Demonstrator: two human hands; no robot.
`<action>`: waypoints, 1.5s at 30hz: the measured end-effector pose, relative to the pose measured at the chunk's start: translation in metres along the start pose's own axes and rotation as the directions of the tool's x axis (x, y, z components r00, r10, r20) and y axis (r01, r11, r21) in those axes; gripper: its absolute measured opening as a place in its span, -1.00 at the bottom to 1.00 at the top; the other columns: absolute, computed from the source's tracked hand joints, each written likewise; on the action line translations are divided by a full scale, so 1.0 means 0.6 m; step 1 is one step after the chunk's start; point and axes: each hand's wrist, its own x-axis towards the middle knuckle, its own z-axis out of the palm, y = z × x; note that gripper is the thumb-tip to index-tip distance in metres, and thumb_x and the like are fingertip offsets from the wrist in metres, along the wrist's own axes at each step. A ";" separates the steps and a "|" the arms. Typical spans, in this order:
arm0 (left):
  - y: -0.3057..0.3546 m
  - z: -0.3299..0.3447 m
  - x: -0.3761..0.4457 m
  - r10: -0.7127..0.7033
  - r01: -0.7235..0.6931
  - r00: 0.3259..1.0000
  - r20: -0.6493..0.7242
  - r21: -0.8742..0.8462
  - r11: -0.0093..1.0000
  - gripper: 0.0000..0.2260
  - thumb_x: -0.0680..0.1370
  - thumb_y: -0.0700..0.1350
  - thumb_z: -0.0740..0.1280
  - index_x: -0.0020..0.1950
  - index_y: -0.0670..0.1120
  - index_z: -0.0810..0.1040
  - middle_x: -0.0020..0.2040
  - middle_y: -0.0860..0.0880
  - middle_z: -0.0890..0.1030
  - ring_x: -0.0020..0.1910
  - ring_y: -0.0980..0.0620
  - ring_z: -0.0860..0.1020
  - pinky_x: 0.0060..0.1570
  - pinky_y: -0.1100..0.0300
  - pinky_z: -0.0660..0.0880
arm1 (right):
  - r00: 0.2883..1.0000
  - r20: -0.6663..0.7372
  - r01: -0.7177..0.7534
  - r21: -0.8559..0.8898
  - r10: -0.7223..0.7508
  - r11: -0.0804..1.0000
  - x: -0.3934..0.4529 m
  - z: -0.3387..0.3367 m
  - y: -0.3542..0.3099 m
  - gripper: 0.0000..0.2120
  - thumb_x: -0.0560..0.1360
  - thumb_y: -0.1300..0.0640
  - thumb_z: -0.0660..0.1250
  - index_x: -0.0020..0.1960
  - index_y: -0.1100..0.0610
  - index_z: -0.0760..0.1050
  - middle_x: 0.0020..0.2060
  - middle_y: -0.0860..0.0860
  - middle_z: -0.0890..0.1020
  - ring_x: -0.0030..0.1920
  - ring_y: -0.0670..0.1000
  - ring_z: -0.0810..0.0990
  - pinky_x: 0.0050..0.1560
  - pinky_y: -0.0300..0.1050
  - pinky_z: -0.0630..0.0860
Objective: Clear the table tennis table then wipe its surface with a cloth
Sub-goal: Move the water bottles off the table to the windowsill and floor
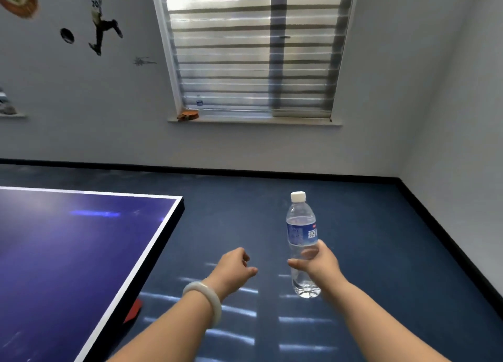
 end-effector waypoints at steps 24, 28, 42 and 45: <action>-0.069 -0.421 0.887 -0.336 0.292 0.914 -0.227 -0.205 0.934 -0.79 0.51 0.02 0.40 0.06 -0.02 0.49 0.05 0.05 0.56 -0.02 0.12 0.52 -0.25 0.39 0.34 | 0.957 0.287 0.073 -0.135 -0.032 0.988 1.016 0.332 -0.334 -0.58 0.27 0.28 0.58 0.04 0.13 0.49 -0.11 0.06 0.66 -0.09 0.05 0.65 0.00 -0.06 0.55; -0.057 -0.506 1.046 -0.345 0.308 0.907 -0.240 -0.179 0.935 -0.76 0.52 0.03 0.40 0.11 -0.04 0.51 0.08 0.04 0.55 -0.02 0.11 0.50 -0.25 0.37 0.33 | 0.966 0.259 0.035 -0.129 0.000 0.991 1.160 0.386 -0.379 -0.55 0.24 0.27 0.61 0.05 0.12 0.50 -0.07 0.05 0.66 -0.05 0.04 0.65 0.09 -0.03 0.55; -0.054 -0.786 1.559 -0.435 0.335 0.834 -0.340 -0.313 0.888 -0.78 0.52 0.03 0.39 0.09 -0.02 0.51 0.09 0.05 0.55 0.00 0.07 0.55 -0.07 0.24 0.50 | 0.903 0.422 0.112 -0.054 -0.079 0.992 1.739 0.645 -0.603 -0.59 0.29 0.32 0.58 0.03 0.12 0.49 -0.11 0.03 0.64 -0.17 -0.03 0.60 -0.17 -0.17 0.47; -0.074 -0.838 1.631 -0.479 0.358 0.808 -0.342 -0.361 0.861 -0.80 0.52 0.03 0.39 0.08 -0.02 0.52 0.08 0.07 0.55 0.00 0.06 0.56 -0.05 0.22 0.51 | 0.886 0.457 0.133 -0.079 -0.083 0.988 1.827 0.712 -0.643 -0.57 0.27 0.29 0.59 0.03 0.11 0.48 -0.11 0.03 0.66 -0.13 -0.02 0.64 -0.10 -0.13 0.52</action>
